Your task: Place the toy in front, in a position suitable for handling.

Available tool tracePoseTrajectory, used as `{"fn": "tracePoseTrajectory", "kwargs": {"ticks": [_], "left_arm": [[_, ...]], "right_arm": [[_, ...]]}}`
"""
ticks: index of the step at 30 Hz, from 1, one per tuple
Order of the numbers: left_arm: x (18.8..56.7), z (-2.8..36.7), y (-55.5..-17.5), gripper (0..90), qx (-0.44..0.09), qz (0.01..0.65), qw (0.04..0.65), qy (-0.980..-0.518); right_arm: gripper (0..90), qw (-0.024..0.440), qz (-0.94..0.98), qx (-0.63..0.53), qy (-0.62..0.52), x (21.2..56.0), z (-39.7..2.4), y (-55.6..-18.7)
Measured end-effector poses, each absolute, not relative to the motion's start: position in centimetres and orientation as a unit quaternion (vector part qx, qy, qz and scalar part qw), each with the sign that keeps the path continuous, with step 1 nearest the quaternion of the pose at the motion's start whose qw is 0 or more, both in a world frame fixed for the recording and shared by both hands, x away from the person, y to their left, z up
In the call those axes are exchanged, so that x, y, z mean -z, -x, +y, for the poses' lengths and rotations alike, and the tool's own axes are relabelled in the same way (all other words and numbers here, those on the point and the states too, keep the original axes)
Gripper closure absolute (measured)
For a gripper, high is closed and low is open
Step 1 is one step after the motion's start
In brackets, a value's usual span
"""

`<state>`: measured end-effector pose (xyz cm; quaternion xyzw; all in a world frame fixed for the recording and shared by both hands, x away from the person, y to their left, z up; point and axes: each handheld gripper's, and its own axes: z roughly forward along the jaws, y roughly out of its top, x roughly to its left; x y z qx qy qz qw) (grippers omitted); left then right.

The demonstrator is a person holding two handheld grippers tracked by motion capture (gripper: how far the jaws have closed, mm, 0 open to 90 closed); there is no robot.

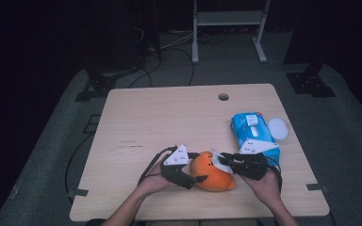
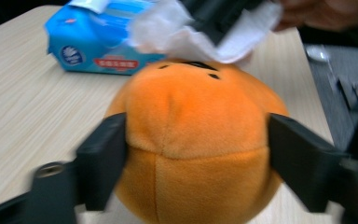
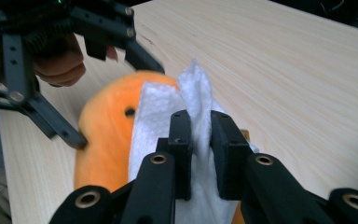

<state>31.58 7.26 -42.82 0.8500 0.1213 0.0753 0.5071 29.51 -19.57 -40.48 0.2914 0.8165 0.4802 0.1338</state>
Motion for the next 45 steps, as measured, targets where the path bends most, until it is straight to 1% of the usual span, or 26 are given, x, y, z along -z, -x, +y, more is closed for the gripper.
{"fn": "tracePoseTrajectory", "kwargs": {"ticks": [1,2,3,6,9,11,13,15,18,19,20,21,23,24,28,31,35,38,41,42,43,45], "left_arm": [[43.0,7.2,-31.9,12.2,-0.061,0.143,0.505,-0.849],[43.1,7.2,-32.0,10.0,-0.053,0.15,0.505,-0.848],[43.2,7.3,-32.1,10.3,-0.045,0.153,0.508,-0.847],[43.1,7.5,-32.0,19.8,-0.048,0.14,0.507,-0.849],[42.7,7.0,-31.3,24.8,-0.067,0.109,0.507,-0.852],[42.6,6.7,-30.8,25.9,-0.081,0.083,0.503,-0.856],[42.4,6.5,-30.3,26.5,-0.094,0.061,0.493,-0.863],[42.5,6.7,-30.3,26.8,-0.094,0.057,0.494,-0.863],[42.6,6.9,-30.5,26.8,-0.086,0.058,0.499,-0.861],[42.7,6.9,-30.6,25.8,-0.079,0.063,0.501,-0.86],[42.8,7.0,-30.8,22.2,-0.07,0.075,0.508,-0.855],[42.8,7.0,-31.1,16.5,-0.054,0.095,0.515,-0.85],[42.7,7.0,-31.6,10.7,-0.021,0.129,0.526,-0.841],[42.7,6.9,-31.7,10.7,-0.021,0.133,0.525,-0.841],[43.0,7.1,-31.7,21.3,-0.027,0.136,0.517,-0.845],[42.8,7.0,-31.2,27.3,-0.048,0.111,0.514,-0.849],[42.6,6.5,-30.3,29.4,-0.081,0.053,0.499,-0.861],[42.8,6.9,-30.5,29.6,-0.077,0.047,0.503,-0.86],[43.0,7.1,-30.7,28.4,-0.069,0.056,0.506,-0.858],[43.0,7.1,-30.9,26.0,-0.063,0.066,0.507,-0.857],[42.9,7.1,-31.0,21.4,-0.058,0.076,0.51,-0.855],[42.8,7.0,-31.2,15.5,-0.044,0.097,0.516,-0.85]], "right_arm": [[78.2,0.134,0.817,-0.478,-0.293,40.6,-19.7,-29.5],[78.2,0.133,0.818,-0.477,-0.292,40.6,-19.7,-29.5],[78.2,0.134,0.819,-0.477,-0.291,40.6,-19.6,-29.4],[78.2,0.141,0.822,-0.476,-0.279,40.2,-19.1,-29.0],[78.1,0.135,0.823,-0.488,-0.256,39.6,-18.1,-28.2],[78.1,0.128,0.824,-0.498,-0.236,39.3,-17.3,-27.6],[78.1,0.131,0.83,-0.496,-0.219,38.9,-16.4,-27.1],[78.2,0.138,0.832,-0.492,-0.216,38.8,-16.2,-27.2],[78.1,0.14,0.828,-0.49,-0.236,39.0,-17.1,-27.9],[78.1,0.136,0.826,-0.488,-0.246,39.2,-17.6,-28.2],[78.2,0.134,0.824,-0.488,-0.255,39.4,-18.1,-28.6],[78.1,0.133,0.825,-0.482,-0.265,39.6,-18.5,-28.9],[78.1,0.116,0.822,-0.485,-0.277,40.0,-19.2,-29.3],[78.2,0.111,0.82,-0.488,-0.279,40.1,-19.3,-29.3],[78.2,0.121,0.827,-0.478,-0.269,39.9,-18.7,-28.7],[78.2,0.119,0.828,-0.484,-0.257,39.5,-17.9,-28.3],[78.1,0.119,0.835,-0.487,-0.224,39.0,-16.4,-27.5],[78.1,0.122,0.835,-0.486,-0.229,39.0,-16.7,-27.8],[78.0,0.127,0.833,-0.473,-0.257,39.4,-17.9,-28.8],[78.0,0.12,0.833,-0.469,-0.268,39.7,-18.4,-29.3],[78.0,0.103,0.829,-0.472,-0.283,40.1,-19.0,-29.8],[78.1,0.092,0.825,-0.476,-0.29,40.4,-19.5,-29.9]]}}
